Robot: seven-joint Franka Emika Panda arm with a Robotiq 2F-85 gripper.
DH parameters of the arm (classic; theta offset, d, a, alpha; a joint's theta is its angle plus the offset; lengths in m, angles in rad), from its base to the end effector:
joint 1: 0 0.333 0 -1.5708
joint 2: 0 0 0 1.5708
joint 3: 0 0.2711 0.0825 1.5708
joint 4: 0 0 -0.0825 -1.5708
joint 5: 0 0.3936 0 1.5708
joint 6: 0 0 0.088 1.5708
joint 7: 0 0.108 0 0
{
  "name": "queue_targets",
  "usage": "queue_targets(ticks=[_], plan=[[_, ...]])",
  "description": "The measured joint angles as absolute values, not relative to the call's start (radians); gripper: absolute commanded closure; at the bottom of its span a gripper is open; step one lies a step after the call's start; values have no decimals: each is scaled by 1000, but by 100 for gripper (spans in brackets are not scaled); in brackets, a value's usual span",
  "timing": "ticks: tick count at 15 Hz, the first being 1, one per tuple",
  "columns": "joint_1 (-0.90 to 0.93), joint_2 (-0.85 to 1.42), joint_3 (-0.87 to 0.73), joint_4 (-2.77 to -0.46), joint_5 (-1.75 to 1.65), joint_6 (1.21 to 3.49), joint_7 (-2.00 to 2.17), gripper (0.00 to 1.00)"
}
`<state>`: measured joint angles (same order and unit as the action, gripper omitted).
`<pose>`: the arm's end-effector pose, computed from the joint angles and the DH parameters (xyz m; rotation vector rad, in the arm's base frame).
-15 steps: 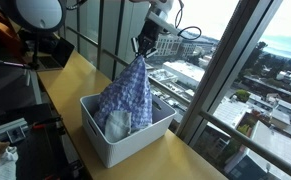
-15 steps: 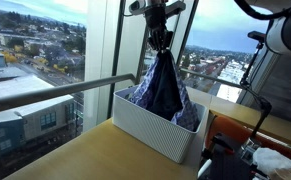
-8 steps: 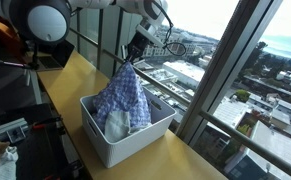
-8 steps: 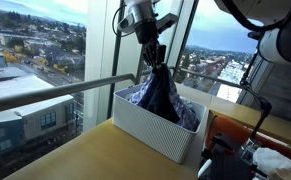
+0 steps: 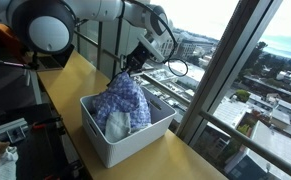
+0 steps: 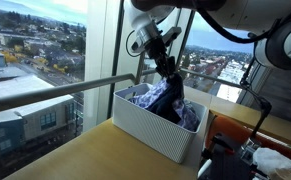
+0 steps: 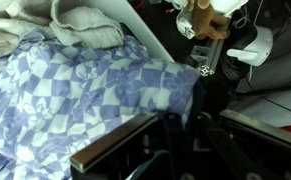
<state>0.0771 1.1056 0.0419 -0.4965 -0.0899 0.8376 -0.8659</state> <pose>0.6621 0.0519 0.3125 -2.4188 -1.2340 1.0384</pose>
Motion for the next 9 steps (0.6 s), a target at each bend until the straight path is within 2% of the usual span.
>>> queue_targets(ticks=[5, 9], plan=[[46, 1118, 47, -615, -87, 872, -908, 98], [46, 1120, 67, -769, -80, 1002, -926, 98]])
